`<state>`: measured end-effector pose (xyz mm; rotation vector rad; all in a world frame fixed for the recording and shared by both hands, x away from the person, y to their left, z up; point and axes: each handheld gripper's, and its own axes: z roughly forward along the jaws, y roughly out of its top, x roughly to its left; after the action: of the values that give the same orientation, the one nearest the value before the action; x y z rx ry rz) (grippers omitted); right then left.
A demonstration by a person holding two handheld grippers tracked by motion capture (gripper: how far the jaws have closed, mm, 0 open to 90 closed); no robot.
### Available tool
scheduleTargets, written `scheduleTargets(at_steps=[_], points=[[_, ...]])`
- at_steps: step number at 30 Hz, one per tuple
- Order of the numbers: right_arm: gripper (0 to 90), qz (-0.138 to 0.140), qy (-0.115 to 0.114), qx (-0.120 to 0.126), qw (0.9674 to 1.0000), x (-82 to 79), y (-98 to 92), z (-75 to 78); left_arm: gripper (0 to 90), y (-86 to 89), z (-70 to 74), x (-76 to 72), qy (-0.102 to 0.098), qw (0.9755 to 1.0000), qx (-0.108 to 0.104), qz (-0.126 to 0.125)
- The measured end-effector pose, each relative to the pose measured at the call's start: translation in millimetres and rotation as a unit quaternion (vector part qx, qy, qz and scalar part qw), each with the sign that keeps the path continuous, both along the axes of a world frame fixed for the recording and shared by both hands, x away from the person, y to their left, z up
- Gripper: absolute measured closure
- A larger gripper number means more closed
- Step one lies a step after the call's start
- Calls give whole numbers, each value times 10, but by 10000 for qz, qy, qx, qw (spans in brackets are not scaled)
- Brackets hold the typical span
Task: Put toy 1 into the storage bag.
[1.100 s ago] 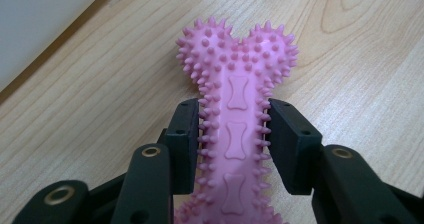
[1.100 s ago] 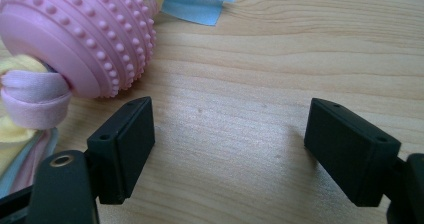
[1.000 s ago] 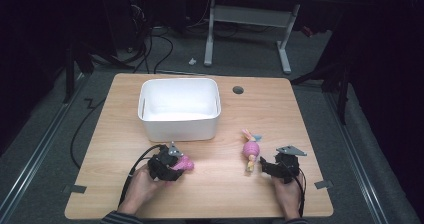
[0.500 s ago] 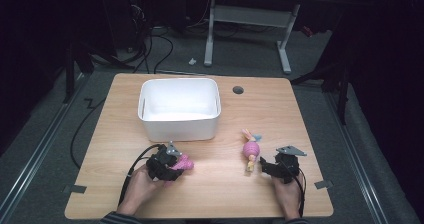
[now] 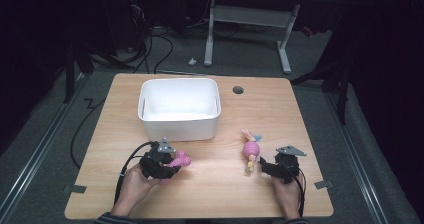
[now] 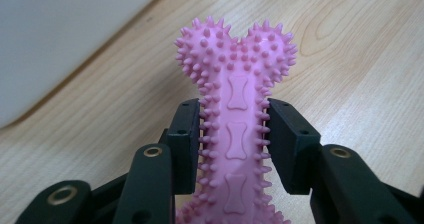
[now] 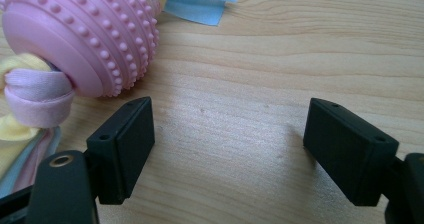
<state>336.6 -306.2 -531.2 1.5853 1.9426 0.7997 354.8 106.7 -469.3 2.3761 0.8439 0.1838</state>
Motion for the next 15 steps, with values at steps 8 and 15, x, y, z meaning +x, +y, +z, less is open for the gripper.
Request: scheduleTargets(at_steps=[8, 15], points=[[203, 0, -1, -1, 10000, 0, 0, 0, 588, 54, 146, -1, -107, 9999, -71, 40], [203, 7, -1, -1, 10000, 0, 0, 0, 588, 121, 261, 0, -153, 9997, -172, 118]])
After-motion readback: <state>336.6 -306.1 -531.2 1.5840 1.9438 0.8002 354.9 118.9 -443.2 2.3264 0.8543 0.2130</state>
